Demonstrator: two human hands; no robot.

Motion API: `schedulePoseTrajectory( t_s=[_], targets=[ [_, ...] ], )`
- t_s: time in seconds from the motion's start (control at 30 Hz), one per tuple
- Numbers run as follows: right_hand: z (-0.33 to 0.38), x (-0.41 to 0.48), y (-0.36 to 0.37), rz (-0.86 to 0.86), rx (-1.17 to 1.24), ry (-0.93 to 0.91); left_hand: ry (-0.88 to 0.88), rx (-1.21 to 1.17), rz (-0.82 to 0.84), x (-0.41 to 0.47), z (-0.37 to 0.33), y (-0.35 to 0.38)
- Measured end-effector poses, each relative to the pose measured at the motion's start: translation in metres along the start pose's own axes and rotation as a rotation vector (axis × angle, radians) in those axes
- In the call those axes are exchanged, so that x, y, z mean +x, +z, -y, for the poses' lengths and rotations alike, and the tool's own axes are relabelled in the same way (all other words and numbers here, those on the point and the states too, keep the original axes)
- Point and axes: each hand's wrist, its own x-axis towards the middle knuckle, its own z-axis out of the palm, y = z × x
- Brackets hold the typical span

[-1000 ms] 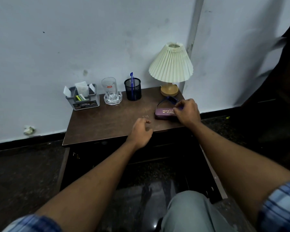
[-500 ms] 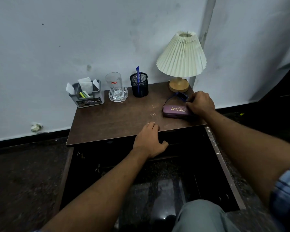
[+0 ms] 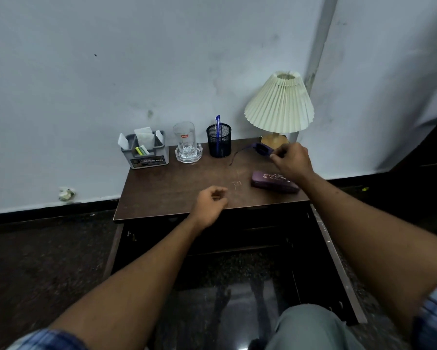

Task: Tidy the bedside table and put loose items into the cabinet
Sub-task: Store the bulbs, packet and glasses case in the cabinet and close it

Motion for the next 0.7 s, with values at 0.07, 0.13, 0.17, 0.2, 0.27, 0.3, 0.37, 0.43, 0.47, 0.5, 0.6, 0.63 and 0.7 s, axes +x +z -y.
schedulePoseTrajectory(
  t_s=[0.07,0.13,0.17,0.2,0.27,0.3,0.37,0.43,0.47,0.5,0.6,0.63,0.7],
  targets=[
    [0.016,-0.012,0.01,0.033,0.067,-0.022,-0.033,-0.085,-0.109,-0.006,0.007,-0.018],
    [0.03,-0.026,0.025,0.06,0.119,-0.041,-0.05,-0.184,-0.185,-0.012,0.014,-0.036],
    [0.037,-0.033,0.033,0.072,0.136,-0.051,-0.059,-0.22,-0.216,-0.015,0.019,-0.045],
    [0.044,-0.041,0.042,0.09,0.149,-0.06,-0.068,-0.241,-0.244,-0.019,0.023,-0.053],
    [0.055,-0.057,0.059,0.134,0.177,-0.085,-0.076,-0.273,-0.311,-0.027,0.033,-0.066],
    [0.058,-0.064,0.066,0.155,0.197,-0.098,-0.077,-0.295,-0.341,-0.031,0.036,-0.069],
    [0.064,-0.078,0.081,0.2,0.247,-0.113,-0.072,-0.346,-0.387,-0.04,0.041,-0.073],
    [0.065,-0.091,0.094,0.233,0.273,-0.13,-0.058,-0.372,-0.426,-0.049,0.047,-0.071],
    [0.065,-0.097,0.1,0.251,0.279,-0.139,-0.045,-0.363,-0.446,-0.054,0.05,-0.07],
    [0.065,-0.102,0.106,0.269,0.285,-0.147,-0.031,-0.348,-0.468,-0.058,0.055,-0.068],
    [0.062,-0.11,0.118,0.298,0.31,-0.157,-0.003,-0.305,-0.521,-0.065,0.066,-0.067],
    [0.062,-0.112,0.12,0.31,0.327,-0.148,0.012,-0.295,-0.531,-0.065,0.067,-0.07],
    [0.06,-0.114,0.124,0.328,0.357,-0.128,0.069,-0.242,-0.532,-0.064,0.067,-0.076]
  ],
)
